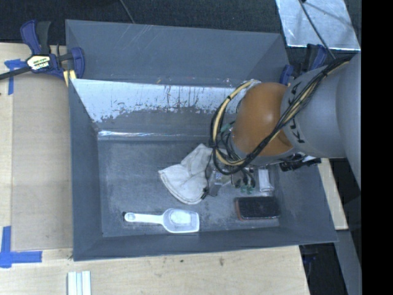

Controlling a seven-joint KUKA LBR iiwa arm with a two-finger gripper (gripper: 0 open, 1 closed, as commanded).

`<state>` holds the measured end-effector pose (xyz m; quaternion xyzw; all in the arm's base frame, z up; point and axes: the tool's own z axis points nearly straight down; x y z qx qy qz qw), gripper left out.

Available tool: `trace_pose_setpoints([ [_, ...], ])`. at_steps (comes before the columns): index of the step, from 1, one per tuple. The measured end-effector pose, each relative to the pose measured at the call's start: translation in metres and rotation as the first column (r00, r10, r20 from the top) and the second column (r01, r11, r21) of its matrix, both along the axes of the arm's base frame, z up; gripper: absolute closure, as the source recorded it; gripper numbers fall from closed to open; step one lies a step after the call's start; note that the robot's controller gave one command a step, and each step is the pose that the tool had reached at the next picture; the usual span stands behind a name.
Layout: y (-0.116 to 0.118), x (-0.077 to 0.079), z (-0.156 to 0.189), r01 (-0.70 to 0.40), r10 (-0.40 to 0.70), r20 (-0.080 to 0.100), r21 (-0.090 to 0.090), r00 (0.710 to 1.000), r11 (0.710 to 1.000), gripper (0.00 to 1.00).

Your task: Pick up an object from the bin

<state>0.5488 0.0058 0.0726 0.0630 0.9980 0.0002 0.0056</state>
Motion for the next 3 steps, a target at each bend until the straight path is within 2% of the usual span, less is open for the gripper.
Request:
trace_pose_setpoints([
  [1,0.0,0.0,0.0,-0.001,0.001,0.0,0.0,1.0,1.0,1.0],
  [2,0.003,-0.001,0.047,-0.012,0.012,-0.015,0.0,1.0,1.0,1.0],
  [3,0.009,0.003,0.08,-0.019,0.019,-0.002,0.0,1.0,1.0,1.0],
])
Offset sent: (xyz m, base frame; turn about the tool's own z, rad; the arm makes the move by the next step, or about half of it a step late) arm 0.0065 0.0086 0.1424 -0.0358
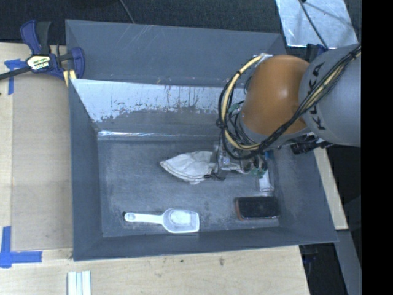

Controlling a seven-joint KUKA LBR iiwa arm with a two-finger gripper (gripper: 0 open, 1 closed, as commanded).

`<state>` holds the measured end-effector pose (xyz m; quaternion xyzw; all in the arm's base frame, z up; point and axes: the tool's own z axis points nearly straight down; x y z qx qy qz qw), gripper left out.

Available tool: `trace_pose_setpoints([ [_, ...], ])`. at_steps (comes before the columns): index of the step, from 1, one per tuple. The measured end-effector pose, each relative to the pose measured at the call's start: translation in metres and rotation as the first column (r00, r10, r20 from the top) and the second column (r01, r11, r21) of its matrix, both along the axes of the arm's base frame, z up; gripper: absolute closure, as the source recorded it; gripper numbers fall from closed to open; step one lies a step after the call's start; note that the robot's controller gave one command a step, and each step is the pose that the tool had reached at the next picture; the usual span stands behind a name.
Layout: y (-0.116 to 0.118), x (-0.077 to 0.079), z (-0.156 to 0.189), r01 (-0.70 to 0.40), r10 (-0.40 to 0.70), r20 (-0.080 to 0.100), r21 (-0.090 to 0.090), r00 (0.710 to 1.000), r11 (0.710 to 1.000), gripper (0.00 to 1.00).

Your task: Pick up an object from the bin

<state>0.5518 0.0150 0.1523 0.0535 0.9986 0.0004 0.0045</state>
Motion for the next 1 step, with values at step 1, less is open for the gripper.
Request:
trace_pose_setpoints([
  [1,-0.0038,0.0121,0.1351,0.0,0.0,-0.008,0.0,1.0,1.0,1.0],
])
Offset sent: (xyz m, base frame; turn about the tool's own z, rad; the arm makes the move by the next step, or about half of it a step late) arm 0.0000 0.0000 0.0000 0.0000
